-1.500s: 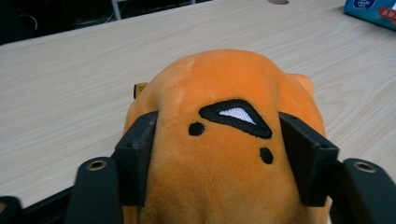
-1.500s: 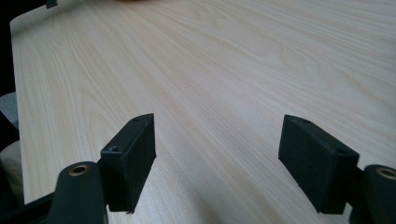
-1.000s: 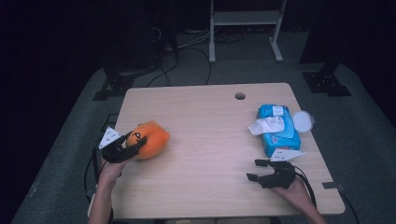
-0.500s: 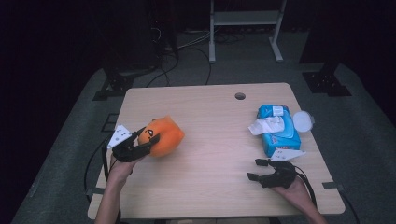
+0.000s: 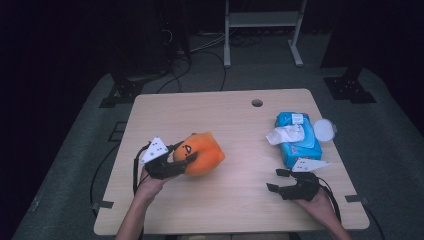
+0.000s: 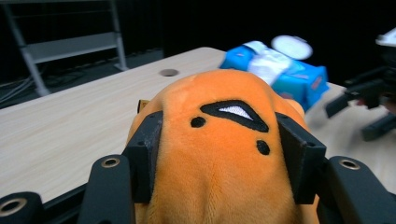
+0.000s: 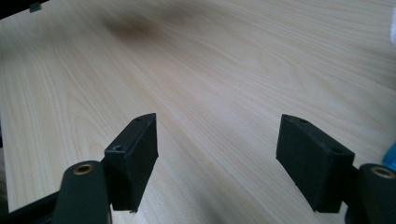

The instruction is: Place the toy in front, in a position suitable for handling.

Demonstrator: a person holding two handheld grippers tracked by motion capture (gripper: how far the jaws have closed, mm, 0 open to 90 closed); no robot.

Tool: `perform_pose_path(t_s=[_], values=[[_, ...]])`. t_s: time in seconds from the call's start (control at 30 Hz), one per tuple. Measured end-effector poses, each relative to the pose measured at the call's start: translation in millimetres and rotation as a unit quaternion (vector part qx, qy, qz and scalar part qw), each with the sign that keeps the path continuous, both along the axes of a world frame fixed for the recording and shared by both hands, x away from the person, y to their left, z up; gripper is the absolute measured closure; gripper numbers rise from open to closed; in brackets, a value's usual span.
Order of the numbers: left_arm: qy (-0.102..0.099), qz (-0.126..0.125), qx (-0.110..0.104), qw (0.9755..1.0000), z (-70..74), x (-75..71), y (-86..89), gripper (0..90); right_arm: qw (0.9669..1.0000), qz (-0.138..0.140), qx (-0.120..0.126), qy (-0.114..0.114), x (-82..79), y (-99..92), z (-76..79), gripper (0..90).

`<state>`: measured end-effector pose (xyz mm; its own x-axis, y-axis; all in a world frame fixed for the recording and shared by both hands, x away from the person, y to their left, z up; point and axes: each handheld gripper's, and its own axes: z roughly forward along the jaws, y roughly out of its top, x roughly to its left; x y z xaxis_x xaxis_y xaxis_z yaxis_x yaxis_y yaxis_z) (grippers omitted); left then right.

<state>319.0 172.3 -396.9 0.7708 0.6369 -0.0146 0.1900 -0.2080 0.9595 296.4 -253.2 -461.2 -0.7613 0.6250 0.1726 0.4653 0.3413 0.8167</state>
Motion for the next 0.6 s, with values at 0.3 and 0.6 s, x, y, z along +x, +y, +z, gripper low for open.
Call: perform_pose_path(t_s=[0.3,0.6], values=[[0.018,-0.043,0.006,0.9989,-14.4,-2.8,-32.2,41.9,0.9998,-0.018,0.003,0.001,0.8,-8.7,2.1,28.0],[0.032,-0.088,0.018,0.9955,-32.3,-9.1,-63.0,41.3,0.9992,-0.039,0.000,-0.005,0.7,-15.2,4.1,29.0]])
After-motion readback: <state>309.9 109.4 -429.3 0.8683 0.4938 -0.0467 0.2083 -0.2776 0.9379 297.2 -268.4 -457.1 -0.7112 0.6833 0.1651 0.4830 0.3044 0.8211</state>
